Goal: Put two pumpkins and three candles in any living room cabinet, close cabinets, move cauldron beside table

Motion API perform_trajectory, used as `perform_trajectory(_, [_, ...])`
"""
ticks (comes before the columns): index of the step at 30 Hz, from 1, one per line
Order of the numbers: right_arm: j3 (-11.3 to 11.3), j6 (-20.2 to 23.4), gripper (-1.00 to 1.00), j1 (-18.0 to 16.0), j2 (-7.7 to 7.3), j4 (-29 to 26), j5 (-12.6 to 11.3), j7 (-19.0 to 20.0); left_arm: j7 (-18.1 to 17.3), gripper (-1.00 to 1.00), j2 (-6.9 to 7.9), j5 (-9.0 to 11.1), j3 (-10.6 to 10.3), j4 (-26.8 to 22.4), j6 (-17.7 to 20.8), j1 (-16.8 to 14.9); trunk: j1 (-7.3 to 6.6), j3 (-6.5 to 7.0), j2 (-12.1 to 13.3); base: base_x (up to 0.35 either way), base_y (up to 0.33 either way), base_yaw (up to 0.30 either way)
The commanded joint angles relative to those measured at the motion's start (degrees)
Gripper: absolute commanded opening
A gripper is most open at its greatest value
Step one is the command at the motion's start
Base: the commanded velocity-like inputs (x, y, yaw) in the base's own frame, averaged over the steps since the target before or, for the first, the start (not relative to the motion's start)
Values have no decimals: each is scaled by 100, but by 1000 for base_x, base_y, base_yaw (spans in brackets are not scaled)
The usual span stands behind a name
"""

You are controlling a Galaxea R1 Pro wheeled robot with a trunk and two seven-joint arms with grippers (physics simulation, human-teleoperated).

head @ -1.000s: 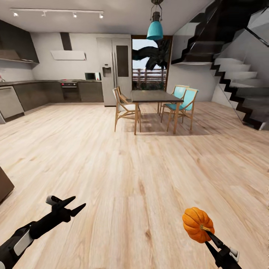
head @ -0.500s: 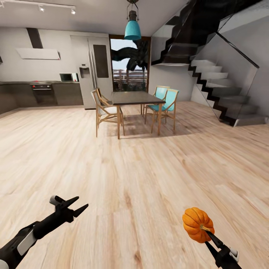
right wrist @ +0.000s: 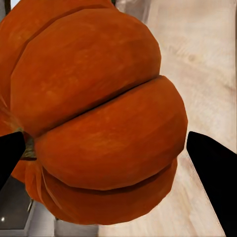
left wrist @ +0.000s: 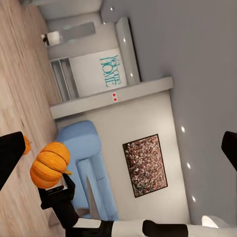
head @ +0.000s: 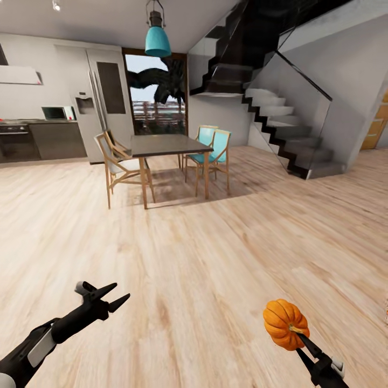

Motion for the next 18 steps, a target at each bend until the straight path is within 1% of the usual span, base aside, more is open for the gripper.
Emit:
perform_trajectory(1, [2,62,-100,-12,4,18,-51,44,-24,100,8,32,-36,0,60,-3,2,-3,-2,344,0,-288])
perform_trajectory(18, [0,60,-100,-12,5,18,-51,26,-25,100,8,32,-37,-8,60,-3,2,42,-2,344,0,-288])
